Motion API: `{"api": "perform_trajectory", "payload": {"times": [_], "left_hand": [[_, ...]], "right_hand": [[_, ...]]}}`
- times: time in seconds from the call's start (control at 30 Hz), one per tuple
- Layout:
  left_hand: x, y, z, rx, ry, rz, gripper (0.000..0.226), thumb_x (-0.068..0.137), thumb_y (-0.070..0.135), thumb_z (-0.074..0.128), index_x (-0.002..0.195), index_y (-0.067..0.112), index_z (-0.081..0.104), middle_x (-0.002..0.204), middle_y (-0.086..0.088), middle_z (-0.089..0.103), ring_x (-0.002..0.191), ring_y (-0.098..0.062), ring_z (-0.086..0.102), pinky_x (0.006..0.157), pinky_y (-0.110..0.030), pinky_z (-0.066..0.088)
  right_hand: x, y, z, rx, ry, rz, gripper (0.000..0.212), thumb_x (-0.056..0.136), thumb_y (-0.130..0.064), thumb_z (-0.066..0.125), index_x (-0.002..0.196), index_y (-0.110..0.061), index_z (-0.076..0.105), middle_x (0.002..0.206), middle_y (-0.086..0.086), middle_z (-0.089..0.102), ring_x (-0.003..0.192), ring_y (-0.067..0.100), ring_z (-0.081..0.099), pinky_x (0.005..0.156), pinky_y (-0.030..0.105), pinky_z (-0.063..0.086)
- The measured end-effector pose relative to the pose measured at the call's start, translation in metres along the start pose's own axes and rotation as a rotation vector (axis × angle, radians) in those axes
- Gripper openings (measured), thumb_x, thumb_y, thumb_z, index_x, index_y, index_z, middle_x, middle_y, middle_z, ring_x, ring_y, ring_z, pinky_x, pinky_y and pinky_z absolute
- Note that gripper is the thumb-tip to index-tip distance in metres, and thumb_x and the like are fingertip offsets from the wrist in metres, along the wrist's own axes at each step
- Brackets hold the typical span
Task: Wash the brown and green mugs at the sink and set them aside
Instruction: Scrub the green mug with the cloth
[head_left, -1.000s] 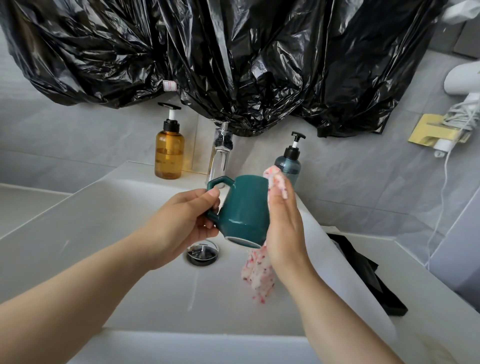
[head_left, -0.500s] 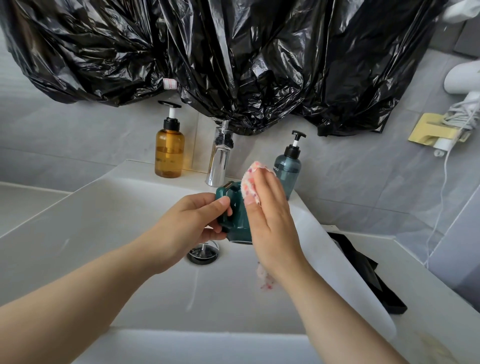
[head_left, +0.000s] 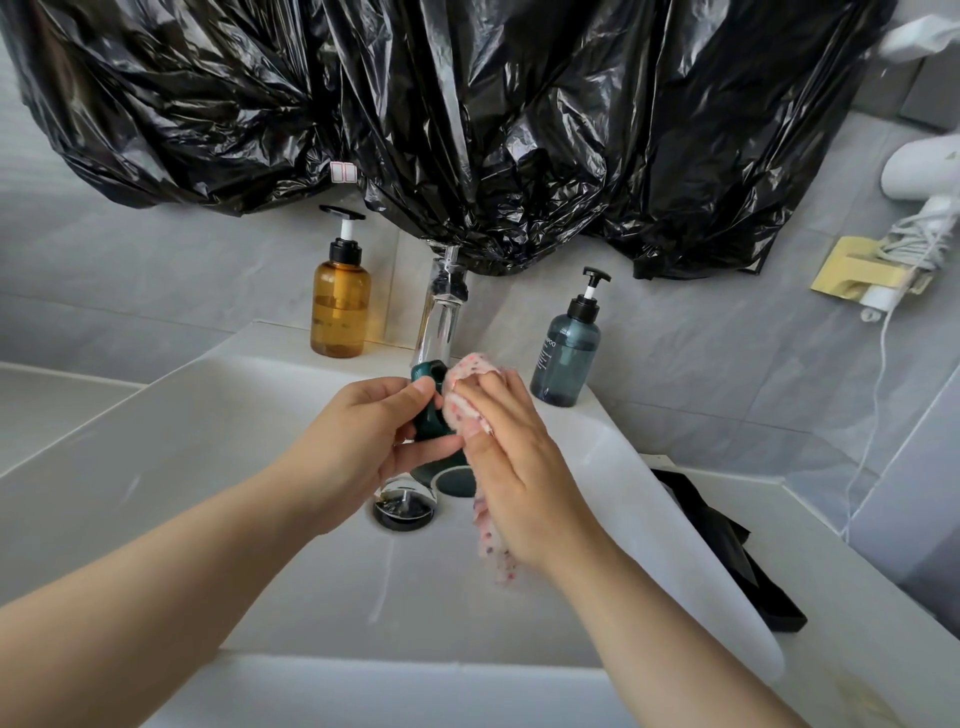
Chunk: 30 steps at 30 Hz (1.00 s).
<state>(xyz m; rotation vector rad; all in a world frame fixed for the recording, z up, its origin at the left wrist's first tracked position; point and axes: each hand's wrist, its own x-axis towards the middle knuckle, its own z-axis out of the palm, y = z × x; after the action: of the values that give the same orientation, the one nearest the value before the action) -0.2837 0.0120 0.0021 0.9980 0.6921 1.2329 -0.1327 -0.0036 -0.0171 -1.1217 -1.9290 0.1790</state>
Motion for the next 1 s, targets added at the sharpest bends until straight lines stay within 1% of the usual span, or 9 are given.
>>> {"api": "perform_trajectory", "payload": {"times": [0.13, 0.3, 0.47, 0.57, 0.67, 0.73, 0.87, 0.93, 1.0], "left_hand": [[0.003, 0.002, -0.003, -0.031, 0.059, 0.021, 0.026, 0.101, 0.013, 0.051, 0.083, -0.003, 0.061, 0.097, -0.016, 0.044, 0.072, -0.019, 0.054, 0.055, -0.017, 0.055], [0.002, 0.003, -0.001, -0.017, 0.087, 0.019, 0.028, 0.101, 0.016, 0.050, 0.080, 0.002, 0.062, 0.067, -0.007, 0.041, 0.052, -0.014, 0.048, 0.049, -0.014, 0.050], [-0.001, 0.007, -0.001, -0.109, -0.009, 0.012, 0.027, 0.103, 0.014, 0.045, 0.084, 0.000, 0.059, 0.061, -0.005, 0.038, 0.044, -0.011, 0.042, 0.046, -0.015, 0.044], [-0.003, 0.005, 0.002, -0.126, -0.071, -0.008, 0.025, 0.101, 0.013, 0.047, 0.084, 0.000, 0.061, 0.065, -0.005, 0.039, 0.047, -0.010, 0.041, 0.046, -0.016, 0.043], [-0.006, 0.004, 0.006, -0.103, -0.143, -0.011, 0.020, 0.086, 0.019, 0.056, 0.084, -0.001, 0.061, 0.062, -0.005, 0.040, 0.048, -0.011, 0.041, 0.047, -0.016, 0.044], [-0.006, 0.004, 0.007, -0.056, -0.162, -0.004, 0.021, 0.083, 0.021, 0.057, 0.082, -0.001, 0.060, 0.058, -0.005, 0.042, 0.047, -0.013, 0.042, 0.048, -0.016, 0.045], [-0.005, 0.000, 0.007, 0.082, -0.137, 0.018, 0.022, 0.097, 0.018, 0.051, 0.083, 0.001, 0.058, 0.057, -0.007, 0.049, 0.048, -0.015, 0.048, 0.051, -0.019, 0.050], [-0.004, -0.001, 0.008, 0.153, -0.127, 0.041, 0.023, 0.089, 0.024, 0.061, 0.092, 0.002, 0.057, 0.062, -0.007, 0.055, 0.051, -0.016, 0.054, 0.055, -0.021, 0.054], [-0.003, 0.000, 0.006, 0.227, -0.079, 0.088, 0.050, 0.070, 0.034, 0.072, 0.108, 0.009, 0.050, 0.068, -0.005, 0.064, 0.057, -0.016, 0.061, 0.062, -0.025, 0.058]], "right_hand": [[-0.006, -0.005, -0.006, 0.073, -0.009, -0.029, 0.041, 0.100, -0.034, 0.034, 0.126, -0.023, 0.063, 0.128, -0.048, 0.032, 0.141, -0.013, 0.014, 0.116, 0.014, 0.013], [-0.006, 0.001, -0.009, 0.089, 0.078, -0.022, 0.035, 0.101, -0.024, 0.043, 0.131, -0.018, 0.059, 0.138, -0.020, 0.048, 0.135, -0.010, 0.033, 0.110, 0.009, 0.024], [-0.005, 0.007, -0.013, 0.366, 0.062, 0.274, 0.045, 0.099, -0.045, 0.042, 0.144, -0.039, 0.040, 0.144, -0.028, 0.041, 0.125, -0.023, 0.034, 0.098, -0.002, 0.027], [0.003, 0.010, -0.013, 0.524, 0.103, 0.424, 0.035, 0.091, -0.063, 0.047, 0.124, -0.051, 0.054, 0.127, -0.024, 0.059, 0.121, -0.009, 0.050, 0.104, 0.021, 0.038], [0.009, 0.019, -0.012, 0.775, 0.105, 0.605, 0.063, 0.070, -0.074, 0.057, 0.122, -0.038, 0.060, 0.124, 0.000, 0.066, 0.119, 0.020, 0.061, 0.108, 0.049, 0.041], [0.008, 0.018, -0.015, 0.890, 0.051, 0.716, 0.072, 0.068, -0.069, 0.061, 0.125, -0.024, 0.061, 0.119, 0.011, 0.069, 0.111, 0.029, 0.066, 0.105, 0.051, 0.045], [0.006, 0.022, -0.016, 0.975, 0.045, 0.764, 0.062, 0.082, -0.059, 0.059, 0.127, -0.017, 0.060, 0.116, 0.015, 0.070, 0.108, 0.032, 0.067, 0.103, 0.052, 0.046], [0.007, 0.021, -0.017, 1.004, 0.077, 0.749, 0.055, 0.089, -0.053, 0.056, 0.128, -0.014, 0.059, 0.116, 0.017, 0.069, 0.108, 0.033, 0.067, 0.102, 0.053, 0.047], [0.007, 0.022, -0.019, 1.007, 0.104, 0.747, 0.053, 0.089, -0.052, 0.055, 0.127, -0.015, 0.060, 0.116, 0.017, 0.069, 0.109, 0.034, 0.066, 0.102, 0.053, 0.047]]}}
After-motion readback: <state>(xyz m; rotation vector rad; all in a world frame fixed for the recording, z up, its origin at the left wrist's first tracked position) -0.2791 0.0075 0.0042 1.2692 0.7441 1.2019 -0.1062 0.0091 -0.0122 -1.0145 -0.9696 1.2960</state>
